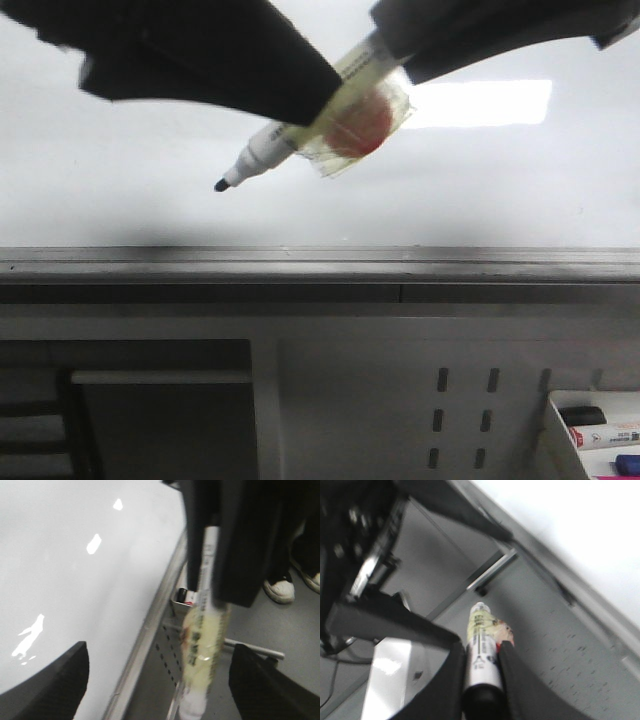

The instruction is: Write number 4 on whiteboard

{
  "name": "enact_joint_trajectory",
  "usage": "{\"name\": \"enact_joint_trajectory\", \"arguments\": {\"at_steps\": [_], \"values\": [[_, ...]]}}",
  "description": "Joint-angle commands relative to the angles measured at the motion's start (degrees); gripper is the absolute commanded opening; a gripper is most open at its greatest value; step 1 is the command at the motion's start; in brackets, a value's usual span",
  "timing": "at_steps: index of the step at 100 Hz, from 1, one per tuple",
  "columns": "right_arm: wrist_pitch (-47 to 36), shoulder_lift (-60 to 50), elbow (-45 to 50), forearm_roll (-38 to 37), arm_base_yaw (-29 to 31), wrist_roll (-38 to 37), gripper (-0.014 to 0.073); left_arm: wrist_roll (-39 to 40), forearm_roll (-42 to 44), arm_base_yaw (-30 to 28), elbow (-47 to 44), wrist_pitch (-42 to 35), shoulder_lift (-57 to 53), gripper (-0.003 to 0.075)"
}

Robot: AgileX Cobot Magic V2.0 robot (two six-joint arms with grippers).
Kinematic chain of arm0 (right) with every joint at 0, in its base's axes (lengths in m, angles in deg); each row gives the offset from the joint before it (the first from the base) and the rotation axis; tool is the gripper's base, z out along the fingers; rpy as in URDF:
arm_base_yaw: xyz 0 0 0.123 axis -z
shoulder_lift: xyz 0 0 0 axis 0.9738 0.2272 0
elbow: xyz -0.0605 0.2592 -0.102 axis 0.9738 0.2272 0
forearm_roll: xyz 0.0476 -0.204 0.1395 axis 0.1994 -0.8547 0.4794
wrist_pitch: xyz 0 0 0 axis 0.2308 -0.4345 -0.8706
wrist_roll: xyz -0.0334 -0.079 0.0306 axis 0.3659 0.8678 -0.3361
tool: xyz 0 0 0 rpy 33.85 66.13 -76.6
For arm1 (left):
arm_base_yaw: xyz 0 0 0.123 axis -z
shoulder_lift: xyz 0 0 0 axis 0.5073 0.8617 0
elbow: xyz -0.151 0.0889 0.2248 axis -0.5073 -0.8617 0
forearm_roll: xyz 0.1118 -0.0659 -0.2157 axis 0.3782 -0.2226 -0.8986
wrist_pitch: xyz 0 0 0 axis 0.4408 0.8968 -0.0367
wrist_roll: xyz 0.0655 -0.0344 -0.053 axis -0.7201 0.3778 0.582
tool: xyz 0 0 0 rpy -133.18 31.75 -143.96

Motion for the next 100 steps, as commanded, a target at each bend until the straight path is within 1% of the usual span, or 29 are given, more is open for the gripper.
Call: {"name": "enact_joint_trajectory", "arguments": {"at_steps": [1,10,17,18,21,34,40,44,57,66,84,100], "values": [[-5.9,-5.2,0.9,4.0,0.1,1.8,-0.0043,0.6,-5.2,-3.9,2.0,-1.6,-3.4,0.0564],[-12.9,-9.9,3.8,5.2,0.1,3.1,-0.0043,0.6,-8.9,-9.1,1.6,-1.0,-5.7,0.0564],[-16.0,-12.8,5.1,8.0,0.1,6.8,-0.0045,0.6,-11.3,-13.5,0.8,-1.2,-7.3,0.0564],[-16.1,-13.0,5.2,8.3,0.1,7.6,-0.0045,0.6,-11.9,-14.8,0.5,-1.3,-7.7,0.0564],[-16.9,-13.8,5.5,9.6,0.1,9.0,-0.0045,0.6,-12.7,-16.1,-0.1,-1.5,-8.2,0.0564],[-20.2,-13.6,5.4,13.1,0.1,12.8,-0.0045,0.5,-16.9,-23.9,-2.8,-2.0,-11.3,0.0564],[-21.9,-12.4,5.4,13.8,0.1,13.5,-0.0045,0.1,-18.6,-26.8,-3.9,-2.0,-12.5,0.0564],[-23.0,-11.6,5.4,14.9,0.0,15.3,-0.0045,0.0,-19.4,-28.4,-4.6,-2.0,-13.3,0.0564],[-24.6,-8.2,5.0,22.4,-1.3,24.1,-0.0044,0.0,-19.9,-31.2,-6.0,-1.9,-15.2,0.0564],[-26.4,-5.3,3.9,26.3,-2.7,28.2,-0.0044,0.0,-19.9,-31.8,-6.2,-2.1,-15.5,0.0564],[-32.8,-0.5,0.5,26.9,-5.9,31.4,-0.0044,0.0,-20.4,-31.8,-6.2,-2.1,-15.5,0.0564],[-37.0,2.1,-1.7,27.1,-6.3,32.1,-0.0044,0.0,-20.7,-31.8,-6.2,-2.1,-15.5,0.0564]]}}
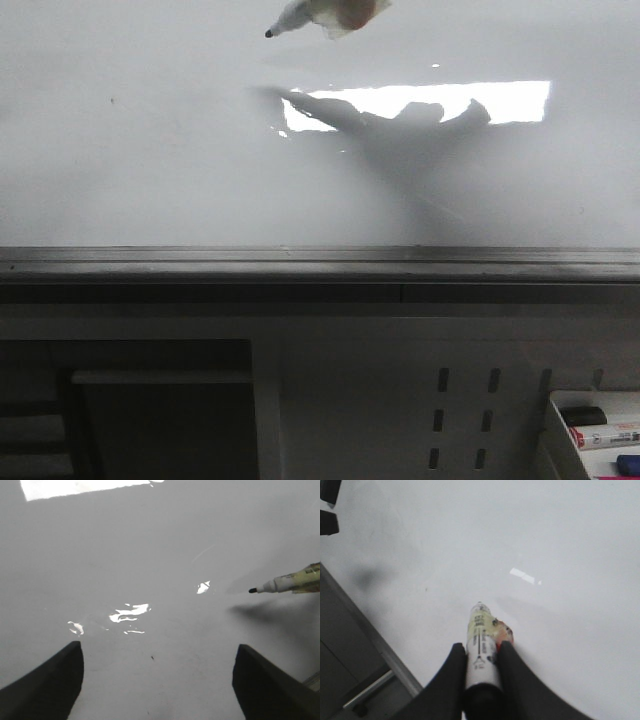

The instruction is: Write number 4 on whiteboard

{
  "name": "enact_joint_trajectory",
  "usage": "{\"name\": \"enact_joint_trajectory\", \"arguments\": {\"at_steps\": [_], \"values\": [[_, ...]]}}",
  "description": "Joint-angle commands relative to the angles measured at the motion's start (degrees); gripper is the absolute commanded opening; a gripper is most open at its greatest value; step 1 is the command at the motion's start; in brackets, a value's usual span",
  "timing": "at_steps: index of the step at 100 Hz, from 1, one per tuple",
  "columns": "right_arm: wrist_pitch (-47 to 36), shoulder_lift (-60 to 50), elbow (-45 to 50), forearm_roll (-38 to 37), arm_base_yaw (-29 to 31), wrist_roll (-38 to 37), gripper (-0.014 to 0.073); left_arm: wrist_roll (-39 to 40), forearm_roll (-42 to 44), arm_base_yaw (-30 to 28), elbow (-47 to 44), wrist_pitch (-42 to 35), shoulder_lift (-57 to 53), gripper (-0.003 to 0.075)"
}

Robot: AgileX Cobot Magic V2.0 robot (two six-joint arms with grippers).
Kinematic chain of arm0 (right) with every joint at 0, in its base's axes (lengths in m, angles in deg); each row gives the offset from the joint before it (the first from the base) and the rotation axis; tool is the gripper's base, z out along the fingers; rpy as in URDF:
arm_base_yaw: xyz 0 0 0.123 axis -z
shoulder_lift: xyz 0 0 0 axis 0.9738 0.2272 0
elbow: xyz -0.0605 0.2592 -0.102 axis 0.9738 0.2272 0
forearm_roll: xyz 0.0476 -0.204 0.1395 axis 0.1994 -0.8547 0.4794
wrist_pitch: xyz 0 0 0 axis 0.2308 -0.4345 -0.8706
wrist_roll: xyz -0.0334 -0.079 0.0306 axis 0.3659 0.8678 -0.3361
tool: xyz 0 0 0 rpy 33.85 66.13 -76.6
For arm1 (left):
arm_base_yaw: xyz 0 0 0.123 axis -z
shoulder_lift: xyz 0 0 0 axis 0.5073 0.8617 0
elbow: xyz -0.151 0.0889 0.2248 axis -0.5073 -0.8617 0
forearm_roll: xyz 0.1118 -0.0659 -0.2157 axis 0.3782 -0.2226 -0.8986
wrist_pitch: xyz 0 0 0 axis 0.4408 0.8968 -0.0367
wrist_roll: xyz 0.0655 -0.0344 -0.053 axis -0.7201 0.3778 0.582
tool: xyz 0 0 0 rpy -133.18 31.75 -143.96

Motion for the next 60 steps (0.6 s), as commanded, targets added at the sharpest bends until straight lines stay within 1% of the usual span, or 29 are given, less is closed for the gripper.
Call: {"name": "enact_joint_trajectory", "arguments": {"at_steps": [1,13,27,35,49,60], "values": [[-2.8,0.0,-2.7,2.2,-0.1,1.0,-0.0044,0.0,-2.2,-0.1,1.4,-1.1,-0.8,0.0564],[-4.1,2.0,-2.7,2.2,-0.1,1.0,-0.0044,0.0,-2.2,-0.1,1.4,-1.1,-0.8,0.0564],[-1.1,4.8,-2.3,1.9,-1.1,1.0,-0.0044,0.0,-2.2,-0.1,1.4,-1.1,-0.8,0.0564],[-1.0,5.8,-1.6,1.6,-2.6,0.8,-0.0044,0.0,-2.2,-0.1,1.4,-1.1,-0.8,0.0564],[-4.9,5.5,-0.1,1.4,-4.7,0.7,-0.0044,0.0,-2.2,-0.1,1.4,-1.2,-0.8,0.0564],[-11.5,2.8,2.2,1.4,-4.8,-1.1,-0.0044,0.0,-2.2,-0.1,1.4,-1.2,-0.8,0.0564]]}}
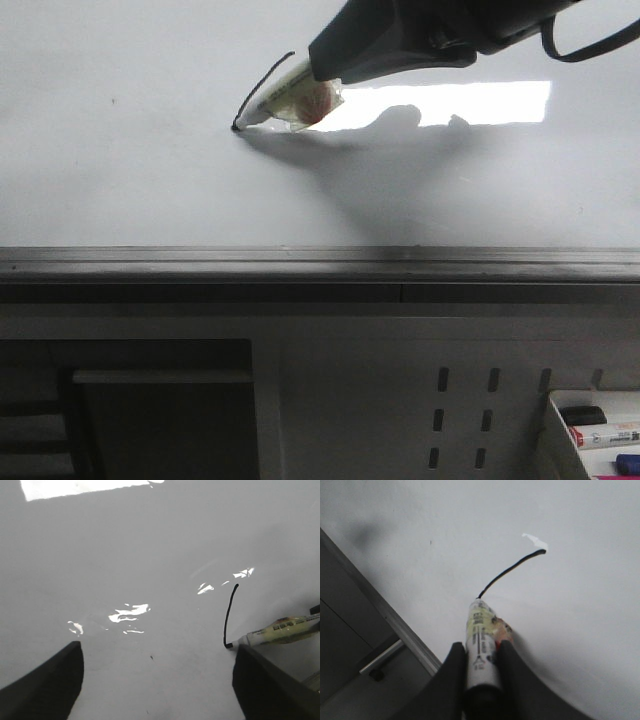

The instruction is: Write number 4 on whiteboard

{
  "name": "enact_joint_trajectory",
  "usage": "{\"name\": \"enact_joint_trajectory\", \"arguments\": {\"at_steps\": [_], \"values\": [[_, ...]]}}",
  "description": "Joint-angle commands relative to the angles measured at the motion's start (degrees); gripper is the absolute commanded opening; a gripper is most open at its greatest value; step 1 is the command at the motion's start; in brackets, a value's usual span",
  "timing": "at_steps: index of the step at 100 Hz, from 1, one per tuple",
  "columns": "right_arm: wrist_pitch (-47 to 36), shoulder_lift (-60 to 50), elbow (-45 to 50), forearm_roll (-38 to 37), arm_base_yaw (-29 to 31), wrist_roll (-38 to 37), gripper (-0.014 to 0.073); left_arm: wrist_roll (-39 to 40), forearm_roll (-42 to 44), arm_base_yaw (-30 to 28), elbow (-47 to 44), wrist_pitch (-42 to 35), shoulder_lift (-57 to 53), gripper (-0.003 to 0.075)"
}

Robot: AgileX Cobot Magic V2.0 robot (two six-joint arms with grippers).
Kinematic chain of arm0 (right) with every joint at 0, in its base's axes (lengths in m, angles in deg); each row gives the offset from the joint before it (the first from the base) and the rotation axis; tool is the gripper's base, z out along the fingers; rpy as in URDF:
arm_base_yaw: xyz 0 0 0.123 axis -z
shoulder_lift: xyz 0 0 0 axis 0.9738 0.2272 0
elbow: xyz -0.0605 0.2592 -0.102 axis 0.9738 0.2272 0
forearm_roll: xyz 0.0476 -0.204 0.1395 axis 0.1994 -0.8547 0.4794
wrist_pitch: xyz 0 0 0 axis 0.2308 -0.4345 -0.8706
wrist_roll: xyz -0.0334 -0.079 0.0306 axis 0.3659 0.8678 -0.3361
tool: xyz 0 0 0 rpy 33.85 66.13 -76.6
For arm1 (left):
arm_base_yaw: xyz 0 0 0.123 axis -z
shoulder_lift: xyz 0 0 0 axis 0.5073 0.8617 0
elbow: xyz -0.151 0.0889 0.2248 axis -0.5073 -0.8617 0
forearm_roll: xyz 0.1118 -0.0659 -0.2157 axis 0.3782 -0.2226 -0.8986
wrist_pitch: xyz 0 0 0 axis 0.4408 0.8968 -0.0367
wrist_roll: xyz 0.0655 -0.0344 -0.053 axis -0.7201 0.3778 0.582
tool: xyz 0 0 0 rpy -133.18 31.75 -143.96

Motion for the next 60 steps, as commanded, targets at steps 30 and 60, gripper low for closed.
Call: {"name": "enact_joint_trajectory", "arguments": {"at_steps": [30,60], "values": [[-15.9,-16.7,9.1,1.4,0.2,-0.8,-0.0044,0.0,-2.3,-0.1,1.4,-1.2,-0.8,0.0564],[-6.9,-12.4,2.8,1.5,0.2,-0.8,-0.0044,-0.1,-2.5,-0.1,1.4,-1.1,-0.8,0.0564]]}}
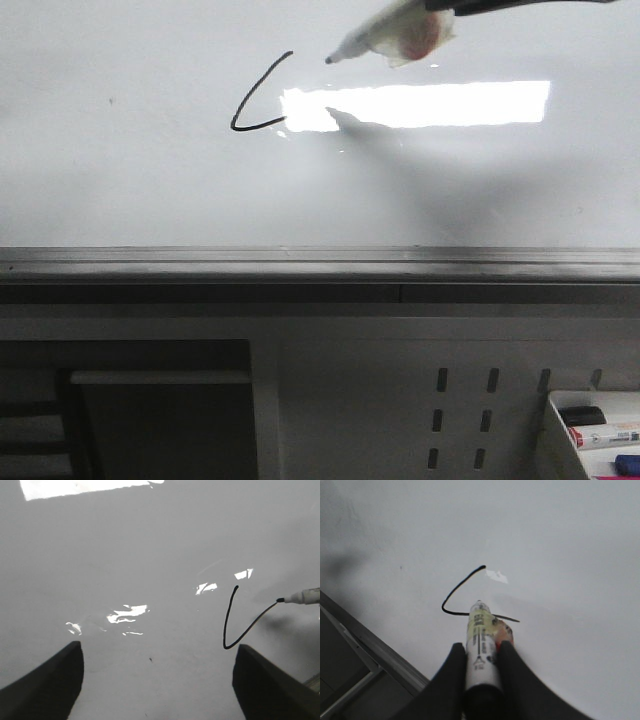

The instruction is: Write number 4 on whiteboard

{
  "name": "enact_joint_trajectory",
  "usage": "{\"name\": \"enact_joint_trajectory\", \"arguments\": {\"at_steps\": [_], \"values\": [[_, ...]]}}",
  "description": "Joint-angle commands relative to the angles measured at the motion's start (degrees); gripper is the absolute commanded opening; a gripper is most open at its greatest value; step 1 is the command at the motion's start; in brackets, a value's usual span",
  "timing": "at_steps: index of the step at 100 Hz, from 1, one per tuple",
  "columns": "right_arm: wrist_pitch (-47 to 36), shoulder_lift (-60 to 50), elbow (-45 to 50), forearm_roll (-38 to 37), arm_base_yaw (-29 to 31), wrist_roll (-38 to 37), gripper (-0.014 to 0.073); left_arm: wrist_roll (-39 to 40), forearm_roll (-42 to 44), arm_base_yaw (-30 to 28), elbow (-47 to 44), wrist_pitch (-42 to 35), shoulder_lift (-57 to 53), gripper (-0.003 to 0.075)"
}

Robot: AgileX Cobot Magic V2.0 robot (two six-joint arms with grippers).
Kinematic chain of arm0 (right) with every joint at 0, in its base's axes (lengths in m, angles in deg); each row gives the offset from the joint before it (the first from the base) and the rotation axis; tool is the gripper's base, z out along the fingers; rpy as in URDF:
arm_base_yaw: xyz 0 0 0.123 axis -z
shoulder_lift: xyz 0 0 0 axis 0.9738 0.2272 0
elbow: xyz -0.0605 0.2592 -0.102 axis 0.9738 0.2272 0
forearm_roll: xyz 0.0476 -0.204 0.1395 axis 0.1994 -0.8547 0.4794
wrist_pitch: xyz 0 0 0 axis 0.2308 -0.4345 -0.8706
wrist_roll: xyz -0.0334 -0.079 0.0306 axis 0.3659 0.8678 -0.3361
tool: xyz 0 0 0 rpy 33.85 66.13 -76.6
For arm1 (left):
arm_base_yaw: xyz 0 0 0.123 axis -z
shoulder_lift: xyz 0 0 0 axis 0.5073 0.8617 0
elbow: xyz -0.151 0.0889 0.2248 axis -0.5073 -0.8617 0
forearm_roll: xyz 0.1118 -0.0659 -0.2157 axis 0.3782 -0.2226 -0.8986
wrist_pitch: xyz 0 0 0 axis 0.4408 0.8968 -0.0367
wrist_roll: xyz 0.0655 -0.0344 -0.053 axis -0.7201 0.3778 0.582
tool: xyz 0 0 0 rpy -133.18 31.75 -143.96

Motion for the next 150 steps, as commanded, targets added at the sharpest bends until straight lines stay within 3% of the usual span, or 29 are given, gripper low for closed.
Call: {"name": "enact_joint_trajectory", "arguments": {"at_steps": [1,21,48,62,76,90,101,114,150], "values": [[1.0,1.6,-4.4,0.6,0.3,-0.1,-0.0044,-0.1,-2.1,-0.1,1.5,-1.1,-0.8,0.0564],[-1.0,7.2,-7.5,0.6,0.3,-0.1,-0.0044,-0.1,-2.1,-0.1,1.5,-1.1,-0.8,0.0564],[2.5,5.0,-0.1,0.6,-0.5,-4.8,-0.0044,-1.0,-2.1,-0.1,1.5,-1.1,-0.8,0.0564],[6.5,0.8,-0.2,0.6,-0.5,-5.6,-0.0044,-2.1,-2.7,-0.1,1.8,2.9,-0.8,0.0564],[8.5,-2.6,-0.6,0.2,-0.3,-8.1,-0.0044,-8.3,-6.2,1.0,1.8,9.4,-0.7,0.0564],[14.0,-2.4,-2.6,-5.7,-0.3,-14.3,-0.0044,-17.4,-9.0,7.8,1.8,11.0,-0.7,0.0507],[18.6,-1.0,-5.8,-17.8,-0.3,-24.2,-0.0044,-23.0,-9.0,14.9,1.8,9.3,-0.7,0.0435],[25.5,1.1,-10.4,-29.8,-0.3,-33.5,-0.0044,-26.1,-9.0,21.0,1.8,4.4,-0.5,0.0423],[36.8,4.4,-18.9,-33.8,-0.3,-35.3,-0.0044,-26.1,-9.0,26.5,1.8,4.3,4.2,0.042]]}}
